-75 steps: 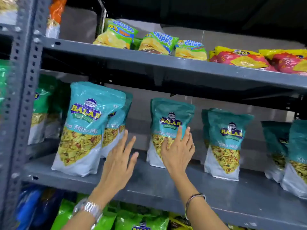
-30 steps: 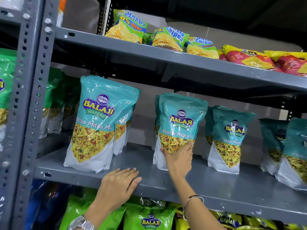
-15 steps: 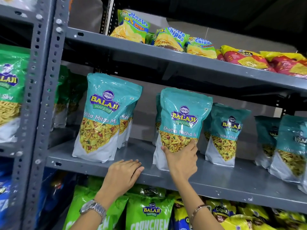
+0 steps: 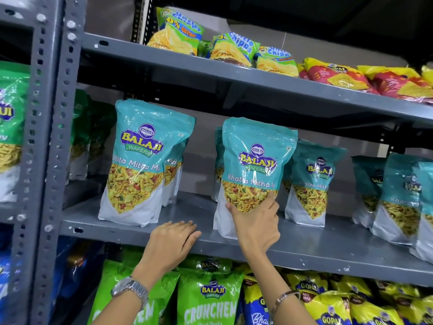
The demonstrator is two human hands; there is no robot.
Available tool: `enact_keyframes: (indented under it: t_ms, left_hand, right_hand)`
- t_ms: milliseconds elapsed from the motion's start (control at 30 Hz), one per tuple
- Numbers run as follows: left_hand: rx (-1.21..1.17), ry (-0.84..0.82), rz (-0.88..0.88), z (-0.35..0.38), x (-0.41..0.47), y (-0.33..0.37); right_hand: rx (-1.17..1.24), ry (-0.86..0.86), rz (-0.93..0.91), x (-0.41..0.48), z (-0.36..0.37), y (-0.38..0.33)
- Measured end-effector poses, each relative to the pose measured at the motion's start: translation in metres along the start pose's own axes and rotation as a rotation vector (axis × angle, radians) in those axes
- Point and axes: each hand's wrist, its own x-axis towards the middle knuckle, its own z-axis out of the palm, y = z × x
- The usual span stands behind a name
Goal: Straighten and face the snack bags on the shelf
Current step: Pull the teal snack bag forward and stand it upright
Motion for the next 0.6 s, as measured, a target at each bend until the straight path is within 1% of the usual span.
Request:
enact_keyframes:
  t_ms: [100, 233, 400, 600]
  left_hand:
    - [0.011, -0.044, 0.019, -0.001, 0.0, -0.001]
    - [0.001, -0.095, 0.043, -0.004, 0.001, -0.003]
    - [-0.008, -0.088, 0.066, -0.011, 0.003, -0.001]
    - [-0.014, -0.097, 0.055, -0.01, -0.001, 0.002]
  right_hand:
    - [-0.009, -0.002, -0.021, -0.001, 0.0, 0.001]
    - [0.022, -0.048, -0.051, 0.001, 0.001, 0.005]
    - [0.073, -0.099, -0.069, 0.004, 0.0, 0.009]
    - [0.066, -0.083, -0.063, 0.003, -0.005, 0.008]
